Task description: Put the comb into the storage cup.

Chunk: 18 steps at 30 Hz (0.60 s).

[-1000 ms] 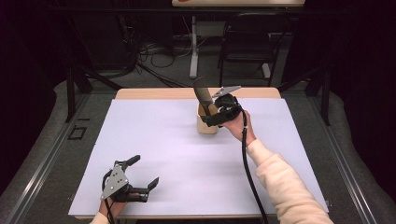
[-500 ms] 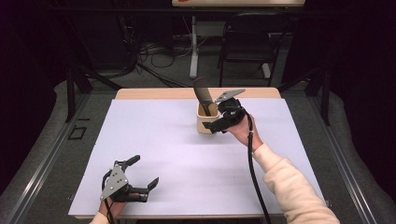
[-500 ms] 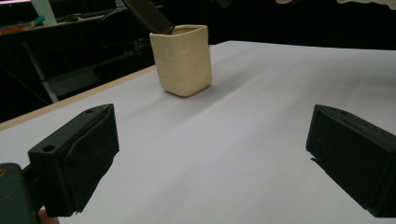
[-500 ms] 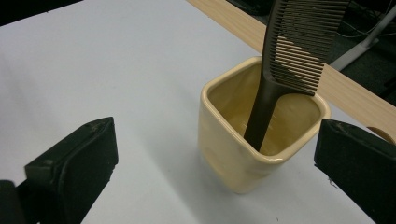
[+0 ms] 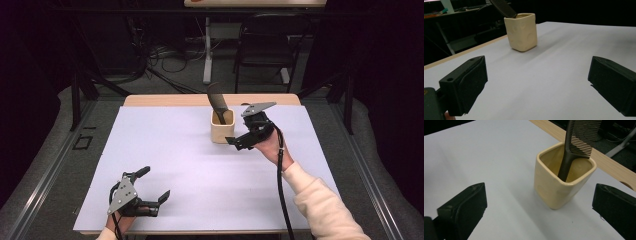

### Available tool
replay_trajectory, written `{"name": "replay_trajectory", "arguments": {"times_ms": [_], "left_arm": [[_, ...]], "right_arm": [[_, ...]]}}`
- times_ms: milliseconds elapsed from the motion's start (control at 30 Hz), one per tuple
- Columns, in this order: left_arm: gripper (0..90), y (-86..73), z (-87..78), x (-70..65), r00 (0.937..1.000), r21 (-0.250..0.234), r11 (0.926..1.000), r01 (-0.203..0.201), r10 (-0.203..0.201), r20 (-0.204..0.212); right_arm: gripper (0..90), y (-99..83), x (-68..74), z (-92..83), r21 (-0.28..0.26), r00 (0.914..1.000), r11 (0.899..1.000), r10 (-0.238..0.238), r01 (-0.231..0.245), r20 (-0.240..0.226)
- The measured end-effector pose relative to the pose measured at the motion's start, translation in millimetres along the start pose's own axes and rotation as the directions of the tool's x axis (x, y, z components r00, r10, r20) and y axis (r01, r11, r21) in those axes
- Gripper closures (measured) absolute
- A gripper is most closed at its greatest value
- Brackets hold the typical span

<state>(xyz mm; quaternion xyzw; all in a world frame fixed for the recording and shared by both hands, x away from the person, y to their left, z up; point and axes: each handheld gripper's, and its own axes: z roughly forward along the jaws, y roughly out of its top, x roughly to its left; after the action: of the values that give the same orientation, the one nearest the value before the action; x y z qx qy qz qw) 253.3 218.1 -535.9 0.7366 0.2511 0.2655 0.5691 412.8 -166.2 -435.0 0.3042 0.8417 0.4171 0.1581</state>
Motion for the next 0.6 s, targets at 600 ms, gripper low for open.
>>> {"name": "replay_trajectory", "arguments": {"times_ms": [600], "left_arm": [[2.5,0.0,0.3,-0.5,1.0,0.001,1.0,0.0,0.0,-0.003]], "right_arm": [[0.0,-39.9,0.6,-36.6,-0.005,0.9998,1.0,0.016,-0.016,0.012]]}}
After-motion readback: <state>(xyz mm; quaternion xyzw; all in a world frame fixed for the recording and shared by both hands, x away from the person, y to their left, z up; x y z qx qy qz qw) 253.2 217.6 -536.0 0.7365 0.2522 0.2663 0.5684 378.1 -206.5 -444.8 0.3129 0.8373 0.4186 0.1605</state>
